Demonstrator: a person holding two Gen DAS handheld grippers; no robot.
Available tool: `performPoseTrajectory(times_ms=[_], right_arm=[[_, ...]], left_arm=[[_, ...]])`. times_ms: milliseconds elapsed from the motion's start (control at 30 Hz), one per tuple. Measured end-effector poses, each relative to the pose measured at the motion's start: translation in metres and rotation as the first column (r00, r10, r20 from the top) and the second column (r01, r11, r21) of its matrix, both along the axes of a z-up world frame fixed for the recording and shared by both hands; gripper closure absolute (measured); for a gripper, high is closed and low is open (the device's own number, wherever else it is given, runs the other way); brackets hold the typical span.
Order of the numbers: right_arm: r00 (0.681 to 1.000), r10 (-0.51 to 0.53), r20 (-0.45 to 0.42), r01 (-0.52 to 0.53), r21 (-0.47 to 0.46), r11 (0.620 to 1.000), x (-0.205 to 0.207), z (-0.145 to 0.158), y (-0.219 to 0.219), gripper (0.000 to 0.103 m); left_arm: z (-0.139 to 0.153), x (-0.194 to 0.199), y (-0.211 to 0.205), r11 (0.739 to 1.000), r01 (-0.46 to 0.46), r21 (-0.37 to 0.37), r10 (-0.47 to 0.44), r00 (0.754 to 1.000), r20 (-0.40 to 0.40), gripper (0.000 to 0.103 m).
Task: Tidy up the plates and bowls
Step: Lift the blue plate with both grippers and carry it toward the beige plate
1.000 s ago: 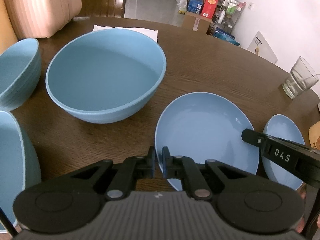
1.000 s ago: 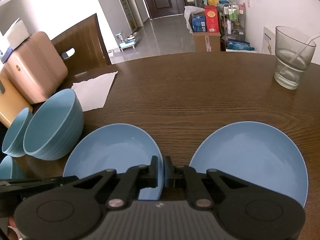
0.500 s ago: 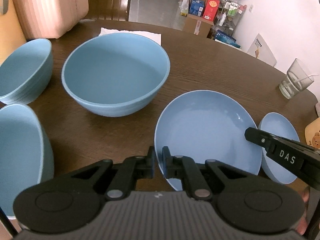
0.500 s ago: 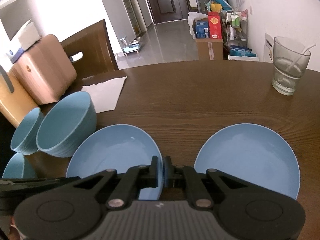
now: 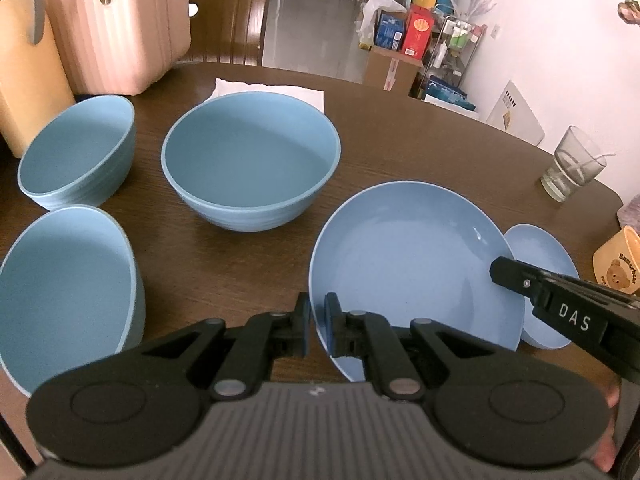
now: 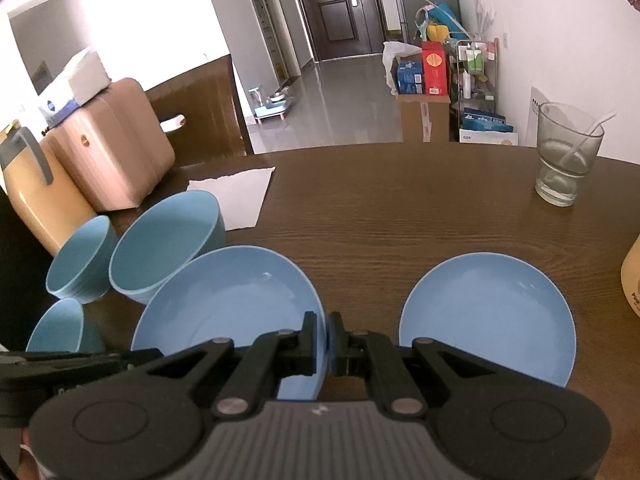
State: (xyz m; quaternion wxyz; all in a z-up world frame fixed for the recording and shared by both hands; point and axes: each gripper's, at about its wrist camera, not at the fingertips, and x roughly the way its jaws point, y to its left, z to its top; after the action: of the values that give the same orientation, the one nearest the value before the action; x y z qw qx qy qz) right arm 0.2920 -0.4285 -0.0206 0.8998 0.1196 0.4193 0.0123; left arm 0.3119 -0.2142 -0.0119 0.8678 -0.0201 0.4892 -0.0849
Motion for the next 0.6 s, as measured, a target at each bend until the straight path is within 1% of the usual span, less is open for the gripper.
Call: performPoseTrajectory(times_ms=[333,600], right_arm=[[1.000,-0.004,0.019,0.004,-0.007,1.000,-0.020,0.014,0.004,0.098],[0.999,0.005,0.043,-0.005,0.002,1.000,-0.045,0.027,0.011,0.098]], left_arm=[[0.013,-0.019,0.003,1.000,0.015,-0.002,-0.015,1.000,0.020,0.095],[0.026,-0.044,0.013,1.000,0.017,-0.004,-0.017,0.999,0.033,0.095]])
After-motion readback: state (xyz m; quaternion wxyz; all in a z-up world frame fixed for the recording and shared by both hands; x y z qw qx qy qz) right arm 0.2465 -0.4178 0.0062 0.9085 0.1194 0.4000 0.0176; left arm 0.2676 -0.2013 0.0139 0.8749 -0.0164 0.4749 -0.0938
